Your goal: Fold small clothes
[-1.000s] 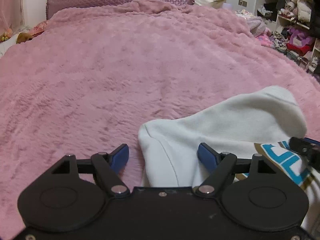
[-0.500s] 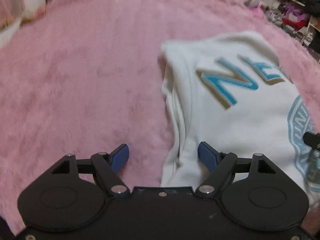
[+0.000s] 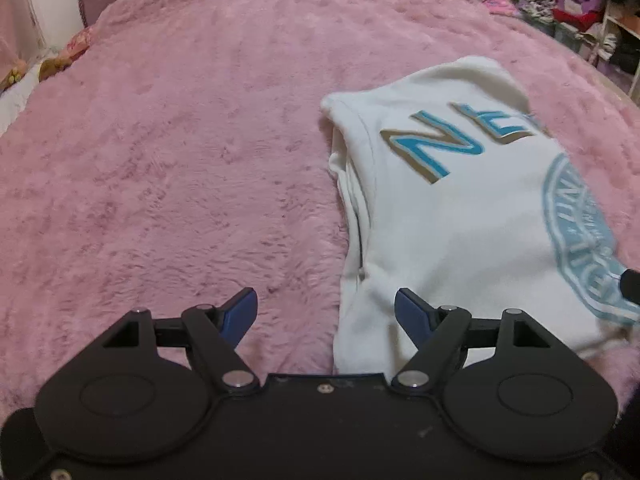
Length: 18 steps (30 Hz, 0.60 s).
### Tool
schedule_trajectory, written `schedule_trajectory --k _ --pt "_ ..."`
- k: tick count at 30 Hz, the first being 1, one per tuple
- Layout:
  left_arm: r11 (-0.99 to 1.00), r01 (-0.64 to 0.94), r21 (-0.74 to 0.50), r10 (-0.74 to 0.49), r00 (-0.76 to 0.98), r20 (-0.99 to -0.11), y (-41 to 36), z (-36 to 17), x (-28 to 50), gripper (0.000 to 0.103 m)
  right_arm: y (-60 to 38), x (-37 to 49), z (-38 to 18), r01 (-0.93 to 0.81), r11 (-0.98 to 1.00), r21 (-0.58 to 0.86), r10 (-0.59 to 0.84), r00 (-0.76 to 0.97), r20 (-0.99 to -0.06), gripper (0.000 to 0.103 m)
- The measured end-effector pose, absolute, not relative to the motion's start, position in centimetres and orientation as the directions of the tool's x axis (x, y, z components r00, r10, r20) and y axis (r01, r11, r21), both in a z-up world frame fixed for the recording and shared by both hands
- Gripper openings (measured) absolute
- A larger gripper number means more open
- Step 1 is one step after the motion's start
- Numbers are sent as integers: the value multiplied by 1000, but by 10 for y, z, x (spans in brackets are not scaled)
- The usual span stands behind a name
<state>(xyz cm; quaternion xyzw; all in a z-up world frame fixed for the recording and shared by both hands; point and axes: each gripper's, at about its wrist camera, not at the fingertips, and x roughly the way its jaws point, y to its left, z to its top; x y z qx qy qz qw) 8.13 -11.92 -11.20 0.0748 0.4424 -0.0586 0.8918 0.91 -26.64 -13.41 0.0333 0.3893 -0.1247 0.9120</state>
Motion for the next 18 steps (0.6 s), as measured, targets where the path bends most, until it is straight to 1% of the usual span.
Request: schedule_trajectory --k 1,2,3,6,7,11,18 --pt "980 181 81 -46 604 -795 -117 -105 75 77 -265 6 -130 256 966 -40 -205 660 -722 66" --pt "978 196 78 -57 601 -797 -116 -99 71 77 -266 2 -125 260 965 -27 -198 658 -726 75" --pt "976 206 74 -65 597 -800 -114 -92 67 77 -268 -3 -121 260 965 3 -175 657 -734 81" --pt "970 224 92 -67 613 -787 -106 -69 53 77 -273 -11 -110 263 961 85 -107 636 -764 83" --pt "969 226 99 -65 621 -781 -103 -61 49 77 -273 -13 -107 267 959 90 -102 626 -773 83" --pt "975 213 70 -87 647 -758 -83 -33 37 77 -265 -20 -88 273 961 41 -136 598 -790 84" --pt "974 222 -42 -179 641 -746 -72 1 17 77 -247 -36 -46 239 971 27 -133 628 -767 85"
